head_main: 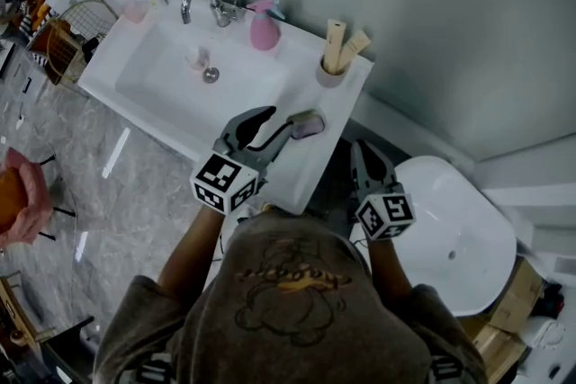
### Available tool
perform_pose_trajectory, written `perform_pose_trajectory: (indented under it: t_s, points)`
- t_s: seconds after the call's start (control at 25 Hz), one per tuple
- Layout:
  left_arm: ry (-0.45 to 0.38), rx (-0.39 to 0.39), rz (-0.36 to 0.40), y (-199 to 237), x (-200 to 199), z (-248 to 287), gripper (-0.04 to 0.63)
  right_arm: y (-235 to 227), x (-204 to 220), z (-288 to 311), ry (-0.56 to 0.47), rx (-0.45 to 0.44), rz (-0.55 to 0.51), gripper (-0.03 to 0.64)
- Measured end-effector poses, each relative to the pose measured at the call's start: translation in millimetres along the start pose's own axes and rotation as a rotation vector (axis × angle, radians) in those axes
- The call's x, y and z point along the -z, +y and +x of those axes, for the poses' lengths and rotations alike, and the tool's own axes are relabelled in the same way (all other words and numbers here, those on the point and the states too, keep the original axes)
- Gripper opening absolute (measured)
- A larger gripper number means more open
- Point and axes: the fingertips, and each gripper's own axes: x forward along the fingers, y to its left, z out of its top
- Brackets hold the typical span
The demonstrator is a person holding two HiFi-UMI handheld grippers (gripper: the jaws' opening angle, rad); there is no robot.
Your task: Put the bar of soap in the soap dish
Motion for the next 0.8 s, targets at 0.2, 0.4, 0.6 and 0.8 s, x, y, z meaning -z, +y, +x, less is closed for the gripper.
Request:
perform_pose_trajectory:
  t_s: [0.2,0.4,0.6,0.8]
  points:
    - [-0.047,-0.074,-0.041,4,6,-20,0.166,9,-3,2,0.004,-0.017,-0.01,0.002]
    - [-0.086,-0.167,-0.038,15,24,-35,0.028,12,4,4,0.008,-0.026,-0.026,0.002]
    - [-0.095,-0.203,-0.072,22,38,-40,0.005,13,6,2,-0.003,-0.015,-0.043,0.002]
    - [-0.078,-0.218,-0.079,24,45,-41,0.005,9,10,-1,-0.018,-0.003,-0.037,0.002]
